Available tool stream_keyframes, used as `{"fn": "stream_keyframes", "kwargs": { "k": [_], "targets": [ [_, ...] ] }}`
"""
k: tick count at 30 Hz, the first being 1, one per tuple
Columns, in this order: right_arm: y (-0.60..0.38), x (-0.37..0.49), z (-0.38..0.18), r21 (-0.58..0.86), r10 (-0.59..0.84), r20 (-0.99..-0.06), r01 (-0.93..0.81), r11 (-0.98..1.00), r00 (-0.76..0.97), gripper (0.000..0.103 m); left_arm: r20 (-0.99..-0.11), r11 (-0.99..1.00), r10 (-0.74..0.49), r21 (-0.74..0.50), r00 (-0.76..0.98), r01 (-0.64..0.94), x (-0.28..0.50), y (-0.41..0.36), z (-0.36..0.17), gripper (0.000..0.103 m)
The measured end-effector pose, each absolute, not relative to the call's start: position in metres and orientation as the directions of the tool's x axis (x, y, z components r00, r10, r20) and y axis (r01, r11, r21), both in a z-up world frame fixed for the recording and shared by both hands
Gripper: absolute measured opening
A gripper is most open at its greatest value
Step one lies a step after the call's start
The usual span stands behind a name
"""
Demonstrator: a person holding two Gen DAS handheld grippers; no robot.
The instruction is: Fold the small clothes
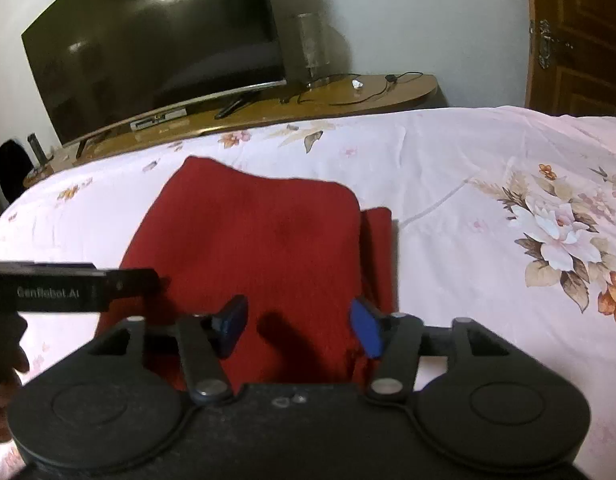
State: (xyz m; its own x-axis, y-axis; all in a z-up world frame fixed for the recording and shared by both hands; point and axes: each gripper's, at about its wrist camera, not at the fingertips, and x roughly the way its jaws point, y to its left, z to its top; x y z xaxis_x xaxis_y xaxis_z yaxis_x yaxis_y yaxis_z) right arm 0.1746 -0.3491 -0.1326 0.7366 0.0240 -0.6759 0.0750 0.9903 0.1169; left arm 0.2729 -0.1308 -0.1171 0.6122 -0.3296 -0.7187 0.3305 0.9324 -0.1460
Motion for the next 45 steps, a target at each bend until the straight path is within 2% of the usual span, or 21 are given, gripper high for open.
{"fn": "stream_keyframes", "kwargs": {
  "k": [7, 11, 20, 27, 29, 31, 32, 33, 35, 39, 45],
  "targets": [
    [-0.360, 0.170, -0.134, 0.145, 0.030, -0.681, 0.094, 0.985, 0.732, 0.063, -0.732, 0.924, -0.367, -0.216, 0.575, 0.315, 0.281, -0.123, -0.123, 0.095],
    [-0.370, 0.176, -0.133, 0.166, 0.031, -0.676, 0.111, 0.980, 0.736, 0.072, -0.733, 0.920, -0.375, -0.223, 0.567, 0.321, 0.286, -0.125, -0.128, 0.095],
    [-0.387, 0.197, -0.142, 0.224, 0.084, -0.702, 0.107, 0.969, 0.708, 0.077, -0.724, 0.904, -0.423, -0.300, 0.545, 0.304, 0.300, -0.113, -0.130, 0.095],
    [-0.408, 0.213, -0.169, 0.335, 0.172, -0.738, 0.134, 0.933, 0.652, 0.080, -0.725, 0.839, -0.545, -0.477, 0.421, 0.263, 0.323, -0.112, -0.163, 0.095],
    [-0.413, 0.214, -0.175, 0.382, 0.208, -0.727, 0.133, 0.915, 0.655, 0.079, -0.721, 0.837, -0.547, -0.477, 0.425, 0.267, 0.321, -0.117, -0.166, 0.095],
    [-0.414, 0.213, -0.174, 0.399, 0.231, -0.721, 0.120, 0.909, 0.653, 0.070, -0.724, 0.838, -0.545, -0.463, 0.422, 0.287, 0.317, -0.125, -0.166, 0.095],
    [-0.413, 0.213, -0.174, 0.410, 0.246, -0.718, 0.111, 0.905, 0.651, 0.064, -0.724, 0.836, -0.549, -0.463, 0.419, 0.295, 0.315, -0.129, -0.166, 0.083],
    [-0.413, 0.212, -0.174, 0.425, 0.259, -0.713, 0.108, 0.899, 0.651, 0.050, -0.719, 0.828, -0.560, -0.469, 0.412, 0.306, 0.313, -0.133, -0.165, 0.076],
    [-0.415, 0.210, -0.174, 0.482, 0.303, -0.695, 0.109, 0.869, 0.652, 0.039, -0.720, 0.840, -0.542, -0.452, 0.433, 0.299, 0.311, -0.137, -0.160, 0.071],
    [-0.414, 0.204, -0.166, 0.530, 0.326, -0.662, 0.113, 0.841, 0.675, 0.033, -0.704, 0.840, -0.543, -0.459, 0.457, 0.290, 0.307, -0.131, -0.148, 0.054],
    [-0.389, 0.199, -0.130, 0.556, 0.372, -0.584, 0.022, 0.831, 0.721, 0.032, -0.671, 0.848, -0.528, -0.445, 0.520, 0.288, 0.296, -0.102, -0.119, 0.053]
  ]
}}
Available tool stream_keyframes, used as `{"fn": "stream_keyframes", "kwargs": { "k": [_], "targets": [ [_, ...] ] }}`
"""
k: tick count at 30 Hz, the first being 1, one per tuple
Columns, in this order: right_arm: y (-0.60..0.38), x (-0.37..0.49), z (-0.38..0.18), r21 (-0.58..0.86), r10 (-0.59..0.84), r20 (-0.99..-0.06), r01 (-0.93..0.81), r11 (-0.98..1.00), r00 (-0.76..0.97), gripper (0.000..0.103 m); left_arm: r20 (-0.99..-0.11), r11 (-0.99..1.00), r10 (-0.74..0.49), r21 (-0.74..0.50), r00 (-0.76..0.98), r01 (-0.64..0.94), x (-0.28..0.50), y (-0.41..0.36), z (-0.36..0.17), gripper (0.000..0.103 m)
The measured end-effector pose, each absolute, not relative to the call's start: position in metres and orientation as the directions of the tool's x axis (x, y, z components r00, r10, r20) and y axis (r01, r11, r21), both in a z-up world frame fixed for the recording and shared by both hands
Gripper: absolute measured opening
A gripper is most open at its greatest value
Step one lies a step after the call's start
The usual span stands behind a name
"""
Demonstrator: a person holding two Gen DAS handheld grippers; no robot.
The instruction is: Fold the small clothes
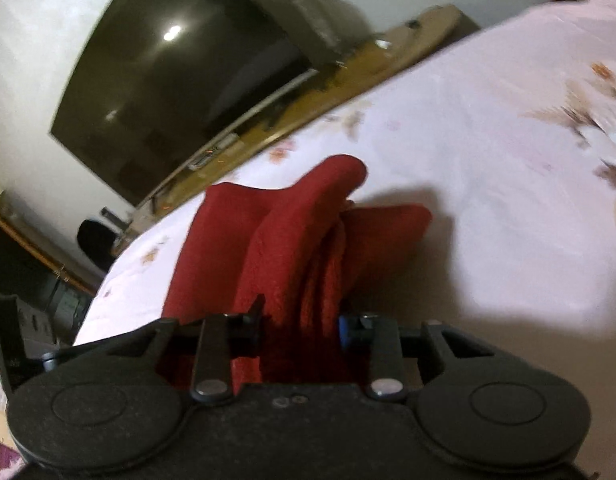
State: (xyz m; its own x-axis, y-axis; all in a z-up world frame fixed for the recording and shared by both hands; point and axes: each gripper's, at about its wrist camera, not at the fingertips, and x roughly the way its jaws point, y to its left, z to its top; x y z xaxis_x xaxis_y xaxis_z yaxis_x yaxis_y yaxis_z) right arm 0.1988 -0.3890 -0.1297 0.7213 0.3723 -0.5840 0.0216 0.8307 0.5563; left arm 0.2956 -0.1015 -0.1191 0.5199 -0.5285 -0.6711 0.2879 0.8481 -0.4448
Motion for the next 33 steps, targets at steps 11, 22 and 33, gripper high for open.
{"fn": "stream_keyframes", "kwargs": {
  "k": [11, 22, 33],
  "targets": [
    [-0.324, 0.244, -0.127, 0.532, 0.420, -0.570, -0.073, 0.844, 0.706, 0.032, -0.694, 0.904, -0.424, -0.360, 0.582, 0.230, 0.330, -0.039, -0.123, 0.053],
    [-0.315, 0.239, -0.133, 0.339, 0.240, -0.643, -0.011, 0.941, 0.727, 0.046, -0.671, 0.963, -0.269, -0.210, 0.691, 0.172, 0.314, -0.030, -0.113, 0.074],
    [-0.275, 0.215, -0.146, 0.218, 0.211, -0.705, -0.076, 0.973, 0.677, 0.043, -0.742, 0.971, -0.202, -0.068, 0.640, 0.228, 0.297, -0.067, -0.135, 0.074]
  ]
}}
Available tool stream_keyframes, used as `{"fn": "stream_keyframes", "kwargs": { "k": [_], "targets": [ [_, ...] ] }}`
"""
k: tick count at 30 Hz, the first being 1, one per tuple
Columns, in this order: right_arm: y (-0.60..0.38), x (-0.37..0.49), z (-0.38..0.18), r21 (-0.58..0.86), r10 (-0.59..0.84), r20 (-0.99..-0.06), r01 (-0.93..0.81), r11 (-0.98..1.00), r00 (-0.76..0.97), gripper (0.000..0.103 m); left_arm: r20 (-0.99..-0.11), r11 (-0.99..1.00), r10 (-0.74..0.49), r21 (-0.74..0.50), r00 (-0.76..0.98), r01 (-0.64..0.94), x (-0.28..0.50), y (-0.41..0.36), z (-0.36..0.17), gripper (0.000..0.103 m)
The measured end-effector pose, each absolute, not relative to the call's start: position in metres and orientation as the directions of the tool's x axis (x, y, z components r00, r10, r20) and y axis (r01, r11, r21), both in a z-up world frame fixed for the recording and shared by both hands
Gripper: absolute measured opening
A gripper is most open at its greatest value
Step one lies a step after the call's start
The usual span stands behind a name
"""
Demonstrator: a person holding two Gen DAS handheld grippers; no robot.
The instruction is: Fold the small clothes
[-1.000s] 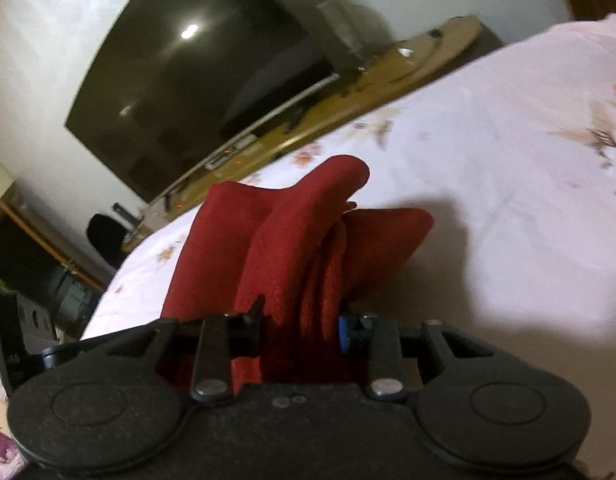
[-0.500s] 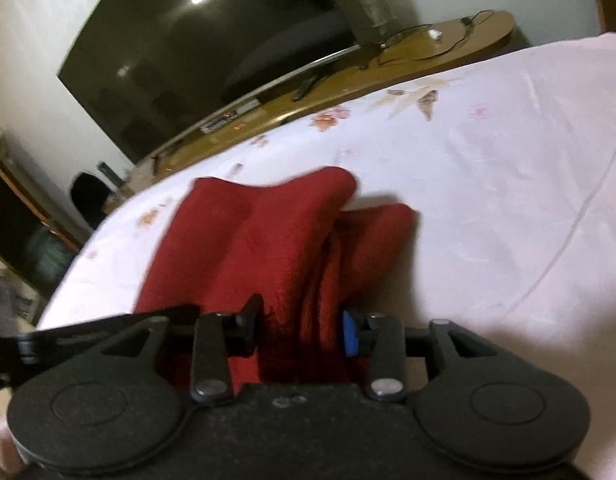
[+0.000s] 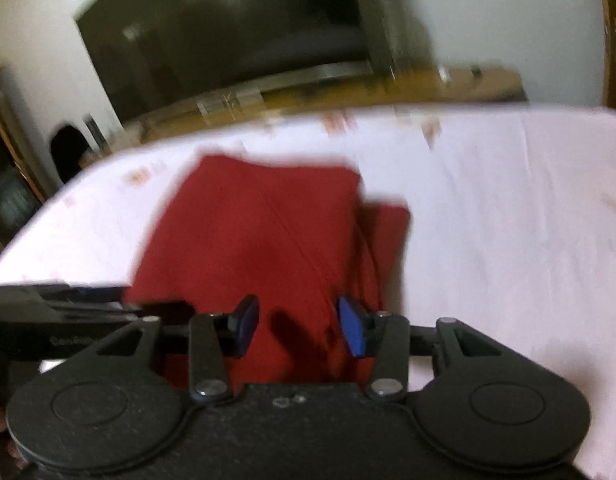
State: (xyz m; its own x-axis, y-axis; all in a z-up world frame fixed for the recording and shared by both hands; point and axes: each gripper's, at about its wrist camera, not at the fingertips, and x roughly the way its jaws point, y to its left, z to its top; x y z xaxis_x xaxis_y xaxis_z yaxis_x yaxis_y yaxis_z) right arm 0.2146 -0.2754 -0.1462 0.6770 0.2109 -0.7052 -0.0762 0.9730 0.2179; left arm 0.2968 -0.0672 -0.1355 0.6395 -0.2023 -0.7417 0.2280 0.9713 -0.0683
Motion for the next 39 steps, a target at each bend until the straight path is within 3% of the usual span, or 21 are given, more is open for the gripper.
{"fn": "stream_keyframes", "kwargs": {
  "k": [4, 7, 9, 11, 15, 21, 33, 39],
  "targets": [
    [-0.279, 0.199, -0.134, 0.264, 0.231, -0.670, -0.064, 0.962, 0.706, 0.046, -0.743, 0.975, -0.186, -0.062, 0.643, 0.211, 0.287, -0.063, -0.115, 0.074],
    [-0.279, 0.179, -0.115, 0.272, 0.215, -0.634, -0.046, 0.961, 0.742, 0.065, -0.743, 0.982, -0.166, -0.062, 0.649, 0.180, 0.269, -0.059, -0.098, 0.076],
    [-0.279, 0.165, -0.107, 0.273, 0.207, -0.627, -0.036, 0.961, 0.751, 0.071, -0.740, 0.985, -0.150, -0.054, 0.656, 0.163, 0.256, -0.054, -0.089, 0.103],
    [-0.279, 0.156, -0.100, 0.272, 0.196, -0.637, -0.020, 0.962, 0.745, 0.072, -0.716, 0.986, -0.142, -0.044, 0.683, 0.160, 0.241, -0.051, -0.077, 0.103],
    [-0.277, 0.129, -0.088, 0.294, 0.196, -0.645, 0.003, 0.956, 0.739, 0.087, -0.715, 0.985, -0.127, -0.008, 0.687, 0.173, 0.215, -0.048, -0.055, 0.103],
    [-0.263, 0.093, -0.066, 0.282, 0.175, -0.628, 0.012, 0.959, 0.758, 0.099, -0.721, 0.990, -0.081, 0.020, 0.688, 0.137, 0.180, -0.036, -0.030, 0.103],
    [-0.227, 0.036, -0.032, 0.241, 0.120, -0.622, 0.043, 0.970, 0.774, 0.102, -0.655, 0.991, -0.071, 0.038, 0.752, 0.127, 0.112, -0.004, 0.010, 0.103],
    [-0.212, 0.010, -0.016, 0.228, 0.109, -0.602, 0.040, 0.973, 0.791, 0.102, -0.644, 0.987, -0.151, -0.061, 0.750, 0.147, 0.085, 0.017, 0.022, 0.103]
  ]
}}
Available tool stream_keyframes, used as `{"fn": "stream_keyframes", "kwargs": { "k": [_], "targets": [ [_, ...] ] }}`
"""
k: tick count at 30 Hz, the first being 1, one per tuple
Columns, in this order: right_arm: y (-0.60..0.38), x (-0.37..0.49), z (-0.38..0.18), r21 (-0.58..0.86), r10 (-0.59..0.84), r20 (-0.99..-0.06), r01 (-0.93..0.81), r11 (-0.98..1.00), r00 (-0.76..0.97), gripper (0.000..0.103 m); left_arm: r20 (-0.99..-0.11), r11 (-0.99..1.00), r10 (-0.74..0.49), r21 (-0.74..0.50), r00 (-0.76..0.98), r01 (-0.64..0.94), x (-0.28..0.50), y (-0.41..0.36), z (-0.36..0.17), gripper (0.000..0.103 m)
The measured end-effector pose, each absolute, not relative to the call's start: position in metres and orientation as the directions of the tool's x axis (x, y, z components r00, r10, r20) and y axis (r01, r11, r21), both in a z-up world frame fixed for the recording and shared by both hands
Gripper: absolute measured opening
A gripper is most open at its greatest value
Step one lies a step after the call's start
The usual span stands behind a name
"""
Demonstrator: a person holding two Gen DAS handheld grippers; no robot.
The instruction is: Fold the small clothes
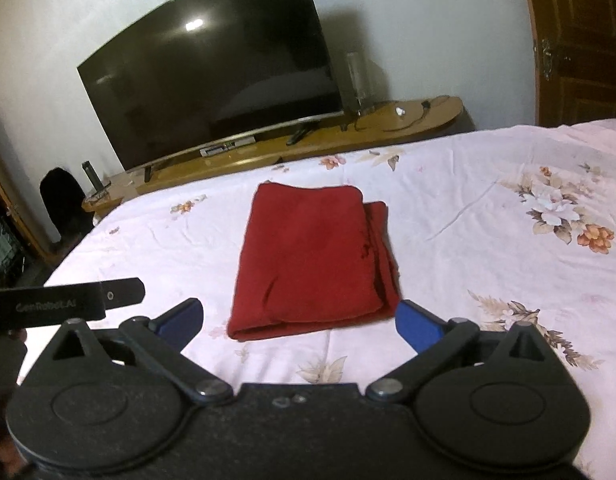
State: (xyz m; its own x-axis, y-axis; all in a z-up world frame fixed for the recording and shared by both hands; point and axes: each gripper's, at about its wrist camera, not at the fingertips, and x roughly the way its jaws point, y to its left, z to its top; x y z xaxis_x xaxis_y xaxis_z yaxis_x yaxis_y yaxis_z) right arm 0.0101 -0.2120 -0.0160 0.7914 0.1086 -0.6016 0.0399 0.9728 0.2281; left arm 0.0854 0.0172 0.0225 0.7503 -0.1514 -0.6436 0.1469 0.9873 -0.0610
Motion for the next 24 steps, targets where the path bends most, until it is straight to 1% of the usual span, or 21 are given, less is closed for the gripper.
{"fn": "stream_keyframes", "kwargs": {
  "k": [7, 9, 14, 17, 21, 24],
  "targets": [
    [-0.200, -0.016, -0.004, 0.228, 0.092, -0.584, 0.054, 0.972, 0.806, 0.102, -0.606, 0.988, -0.129, -0.010, 0.785, 0.155, 0.062, 0.022, 0.036, 0.103],
    [-0.197, -0.021, -0.002, 0.225, 0.085, -0.577, 0.058, 0.973, 0.812, 0.102, -0.611, 0.983, -0.159, -0.020, 0.776, 0.185, 0.058, 0.023, 0.037, 0.103],
    [-0.194, -0.031, 0.001, 0.220, 0.068, -0.564, 0.070, 0.973, 0.823, 0.102, -0.605, 0.979, -0.153, 0.014, 0.781, 0.202, 0.051, 0.019, 0.043, 0.103],
    [-0.193, -0.035, 0.004, 0.208, 0.051, -0.555, 0.079, 0.975, 0.830, 0.102, -0.633, 0.978, -0.119, 0.056, 0.765, 0.199, 0.050, 0.011, 0.044, 0.103],
    [-0.192, -0.037, 0.004, 0.204, 0.036, -0.551, 0.093, 0.974, 0.833, 0.102, -0.582, 0.973, -0.068, 0.142, 0.810, 0.184, 0.040, 0.002, 0.045, 0.103],
    [-0.190, -0.037, 0.002, 0.199, 0.027, -0.556, 0.102, 0.975, 0.830, 0.102, -0.589, 0.966, -0.091, 0.145, 0.803, 0.215, 0.037, -0.002, 0.048, 0.103]
  ]
}}
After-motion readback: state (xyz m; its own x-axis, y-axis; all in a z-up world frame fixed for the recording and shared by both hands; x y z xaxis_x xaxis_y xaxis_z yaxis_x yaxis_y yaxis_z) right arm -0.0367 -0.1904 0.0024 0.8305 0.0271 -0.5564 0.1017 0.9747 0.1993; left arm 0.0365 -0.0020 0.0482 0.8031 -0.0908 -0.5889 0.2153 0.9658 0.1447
